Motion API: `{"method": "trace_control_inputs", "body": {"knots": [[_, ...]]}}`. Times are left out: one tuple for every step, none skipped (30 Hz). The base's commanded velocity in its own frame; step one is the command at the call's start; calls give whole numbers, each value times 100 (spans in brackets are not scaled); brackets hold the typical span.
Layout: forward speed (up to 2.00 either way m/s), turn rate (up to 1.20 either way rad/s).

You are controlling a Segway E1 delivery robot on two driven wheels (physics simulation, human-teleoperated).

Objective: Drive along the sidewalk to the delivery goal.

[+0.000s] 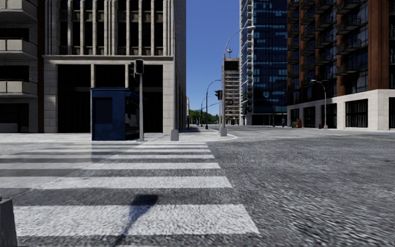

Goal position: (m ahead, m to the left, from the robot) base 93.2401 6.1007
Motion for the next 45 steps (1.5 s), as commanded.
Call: {"method": "trace_control_inputs", "body": {"knots": [[151, 0], [151, 0], [151, 0], [151, 0], [151, 0], [151, 0], [151, 0], [151, 0], [151, 0], [151, 0], [151, 0], [151, 0], [151, 0], [151, 0], [151, 0], [151, 0], [151, 0], [151, 0], [151, 0], [151, 0], [151, 0], [151, 0], [151, 0], [151, 0], [151, 0], [151, 0], [151, 0], [151, 0], [151, 0], [151, 0], [151, 0], [151, 0], [151, 0], [151, 0], [151, 0], [151, 0], [151, 0], [151, 0], [151, 0], [151, 0], [151, 0], [151, 0], [151, 0], [151, 0], [151, 0]]}}
